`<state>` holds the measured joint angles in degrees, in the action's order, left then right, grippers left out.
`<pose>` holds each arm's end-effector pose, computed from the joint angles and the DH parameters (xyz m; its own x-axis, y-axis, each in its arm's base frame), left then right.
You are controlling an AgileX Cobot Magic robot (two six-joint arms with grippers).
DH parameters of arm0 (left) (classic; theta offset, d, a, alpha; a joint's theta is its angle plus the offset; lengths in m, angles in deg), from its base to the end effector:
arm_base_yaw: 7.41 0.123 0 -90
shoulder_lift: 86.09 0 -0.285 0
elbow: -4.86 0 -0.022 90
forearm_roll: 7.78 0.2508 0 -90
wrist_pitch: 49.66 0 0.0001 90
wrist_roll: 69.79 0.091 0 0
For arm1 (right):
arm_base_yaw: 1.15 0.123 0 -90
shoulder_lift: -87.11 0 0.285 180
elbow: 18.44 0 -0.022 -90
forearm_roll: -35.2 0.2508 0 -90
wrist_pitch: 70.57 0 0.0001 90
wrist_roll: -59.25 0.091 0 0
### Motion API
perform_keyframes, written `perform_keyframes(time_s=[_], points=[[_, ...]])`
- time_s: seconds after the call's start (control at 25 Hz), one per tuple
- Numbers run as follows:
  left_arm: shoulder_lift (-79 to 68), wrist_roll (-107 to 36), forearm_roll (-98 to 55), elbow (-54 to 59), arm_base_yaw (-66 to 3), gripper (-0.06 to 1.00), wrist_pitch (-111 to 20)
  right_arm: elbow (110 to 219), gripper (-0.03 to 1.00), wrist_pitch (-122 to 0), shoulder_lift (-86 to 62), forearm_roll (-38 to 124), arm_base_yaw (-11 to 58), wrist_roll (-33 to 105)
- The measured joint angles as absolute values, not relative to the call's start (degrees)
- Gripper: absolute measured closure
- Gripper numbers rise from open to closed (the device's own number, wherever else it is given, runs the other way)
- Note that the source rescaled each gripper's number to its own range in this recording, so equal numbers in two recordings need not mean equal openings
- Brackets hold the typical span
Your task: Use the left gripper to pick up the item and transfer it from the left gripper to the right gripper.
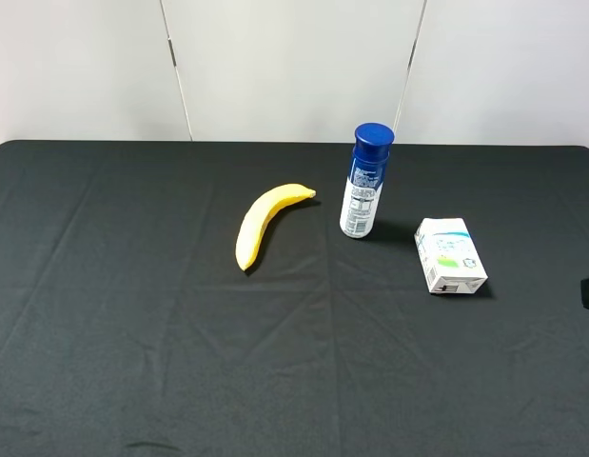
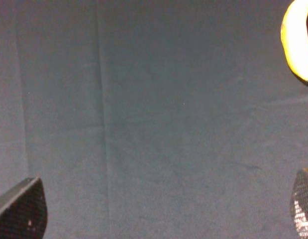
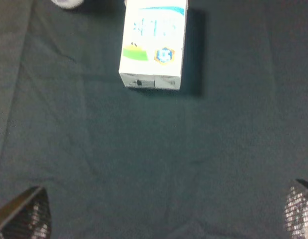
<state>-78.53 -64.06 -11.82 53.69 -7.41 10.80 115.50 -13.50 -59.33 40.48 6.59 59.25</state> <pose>-0.0048 -0.0056 0.2766 -0.4462 0.0650 -0.8926 0.0840 0.9960 0.0306 0.0660 0.0161 0.2814 -0.7282 -0.0485 -0.6837 -0.1505 0.9845 0.0905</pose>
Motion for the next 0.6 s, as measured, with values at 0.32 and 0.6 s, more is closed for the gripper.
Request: perform_keyframes(time_s=[0.32,0.6], points=[[-78.53,-64.06,-11.82,53.69,-7.41,-0.03,10.80,114.03,-0.03,-13.93,-71.06,40.48,6.59,59.25],[-78.53,-64.06,-11.82,53.69,-7.41,-0.03,10.80,112.70,-0.03,-12.17,-78.37,40.54,6.59,57.53]])
